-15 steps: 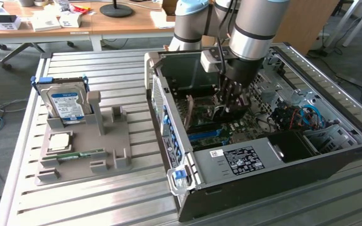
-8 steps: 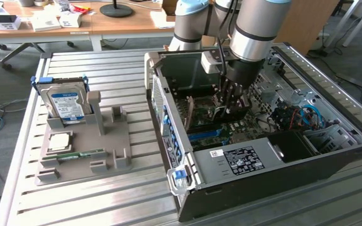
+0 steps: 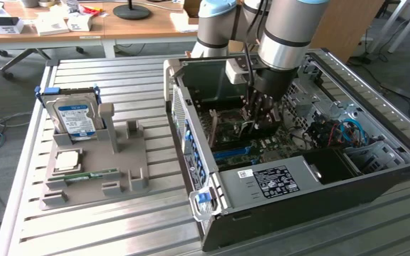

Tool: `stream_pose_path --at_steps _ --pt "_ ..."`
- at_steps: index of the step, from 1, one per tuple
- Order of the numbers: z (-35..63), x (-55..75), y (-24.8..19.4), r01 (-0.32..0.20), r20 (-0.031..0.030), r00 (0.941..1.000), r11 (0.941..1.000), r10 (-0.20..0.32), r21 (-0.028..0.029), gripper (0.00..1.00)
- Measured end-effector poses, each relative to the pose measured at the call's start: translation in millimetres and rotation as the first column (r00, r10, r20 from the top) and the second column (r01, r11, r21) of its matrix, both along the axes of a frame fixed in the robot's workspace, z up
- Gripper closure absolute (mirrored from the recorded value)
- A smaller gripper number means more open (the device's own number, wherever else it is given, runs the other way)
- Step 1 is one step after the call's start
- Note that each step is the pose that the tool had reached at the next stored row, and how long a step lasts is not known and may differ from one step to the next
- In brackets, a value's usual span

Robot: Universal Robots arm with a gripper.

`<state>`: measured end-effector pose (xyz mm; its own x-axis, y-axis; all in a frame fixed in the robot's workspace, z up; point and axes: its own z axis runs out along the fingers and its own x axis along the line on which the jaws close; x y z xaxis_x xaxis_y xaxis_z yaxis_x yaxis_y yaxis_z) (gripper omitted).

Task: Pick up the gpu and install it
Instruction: 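Insert the gpu into the slot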

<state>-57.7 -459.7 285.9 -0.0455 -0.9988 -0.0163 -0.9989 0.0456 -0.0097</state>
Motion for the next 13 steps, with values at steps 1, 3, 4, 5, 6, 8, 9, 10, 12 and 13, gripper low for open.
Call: stream_pose_path --at_steps 1,3,4,5,6,8,9,10,12,13 --pt "0.0 -0.1 -1.0 0.000 0.0000 1.0000 1.0000 0.000 0.0002 0.74" --pt "0.0 -0.1 -2.5 0.000 -0.0001 1.0000 1.0000 0.000 0.0008 0.74" --pt "0.0 -0.2 -2.8 0.000 -0.0001 1.0000 1.0000 0.000 0.0022 0.74" --pt "0.0 -0.2 -3.1 0.000 0.0000 1.0000 1.0000 0.000 0.0065 0.74" --pt "-0.1 -0.4 -3.2 0.000 0.0001 1.0000 0.9999 0.000 0.0135 0.74" --pt "-0.1 -0.7 -3.5 0.000 0.0002 1.0000 0.9997 0.000 0.0240 0.74" --pt "-0.2 -0.6 -3.4 0.000 0.0003 1.0000 0.9997 0.000 0.0243 0.74" --pt "-0.2 -0.6 -3.4 0.000 0.0002 1.0000 0.9997 0.000 0.0243 0.74" --pt "-0.2 -0.6 -3.5 0.000 0.0002 1.0000 0.9997 0.000 0.0243 0.74" --pt "-0.2 -0.6 -3.5 0.000 0.0002 1.0000 0.9997 0.000 0.0243 0.74"
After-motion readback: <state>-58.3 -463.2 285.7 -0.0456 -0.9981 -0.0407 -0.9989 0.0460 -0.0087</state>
